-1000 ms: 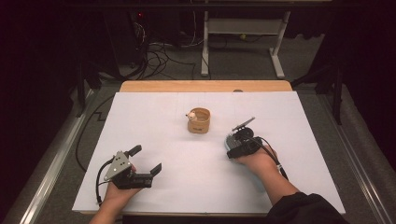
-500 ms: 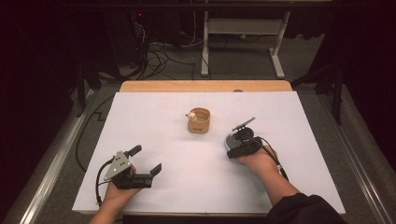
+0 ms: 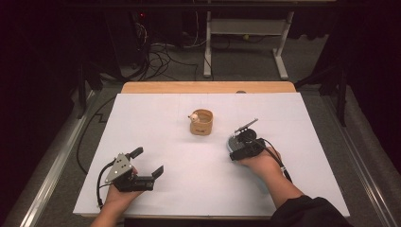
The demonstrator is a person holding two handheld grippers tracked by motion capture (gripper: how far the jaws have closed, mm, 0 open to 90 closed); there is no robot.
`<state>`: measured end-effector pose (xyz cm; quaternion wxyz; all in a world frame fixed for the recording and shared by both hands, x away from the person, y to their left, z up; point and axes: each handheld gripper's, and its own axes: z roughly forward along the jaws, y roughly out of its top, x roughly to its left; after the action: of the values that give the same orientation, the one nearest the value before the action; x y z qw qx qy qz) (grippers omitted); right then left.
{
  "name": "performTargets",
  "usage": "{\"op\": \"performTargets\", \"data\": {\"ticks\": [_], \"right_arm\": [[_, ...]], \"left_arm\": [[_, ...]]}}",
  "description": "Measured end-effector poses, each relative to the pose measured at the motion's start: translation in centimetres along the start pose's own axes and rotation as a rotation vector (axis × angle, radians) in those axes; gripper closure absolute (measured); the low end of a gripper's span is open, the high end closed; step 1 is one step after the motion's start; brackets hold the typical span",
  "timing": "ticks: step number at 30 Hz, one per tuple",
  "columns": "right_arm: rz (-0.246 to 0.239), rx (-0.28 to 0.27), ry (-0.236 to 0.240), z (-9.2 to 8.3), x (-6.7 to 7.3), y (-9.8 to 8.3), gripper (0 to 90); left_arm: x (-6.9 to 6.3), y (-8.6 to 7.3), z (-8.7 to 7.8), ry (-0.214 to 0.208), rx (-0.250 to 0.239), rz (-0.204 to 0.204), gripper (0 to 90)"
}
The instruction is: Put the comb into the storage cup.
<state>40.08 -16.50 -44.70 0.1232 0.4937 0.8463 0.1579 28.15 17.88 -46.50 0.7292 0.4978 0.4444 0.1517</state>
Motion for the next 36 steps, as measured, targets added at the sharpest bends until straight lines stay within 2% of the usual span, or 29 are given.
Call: {"op": "performTargets", "data": {"ticks": [16,21,29,36], "right_arm": [[-0.014,-0.037,-0.007,-1.2,-0.2,-0.2,20.9],[-0.019,-0.063,0.012,-1.7,-0.1,-0.2,20.8],[-0.019,-0.157,0.039,-2.9,-0.2,-0.4,20.9],[-0.008,-0.304,0.08,-4.8,-0.4,-1.0,20.9]], "left_arm": [[0.1,0.0,0.0,-0.001,0.001,0.0,0.2],[0.0,0.0,0.0,-0.004,0.004,0.003,0.2],[0.0,-0.1,0.0,-0.004,0.002,0.0,0.2],[0.0,-0.1,0.0,-0.003,0.002,0.003,0.2]]}}
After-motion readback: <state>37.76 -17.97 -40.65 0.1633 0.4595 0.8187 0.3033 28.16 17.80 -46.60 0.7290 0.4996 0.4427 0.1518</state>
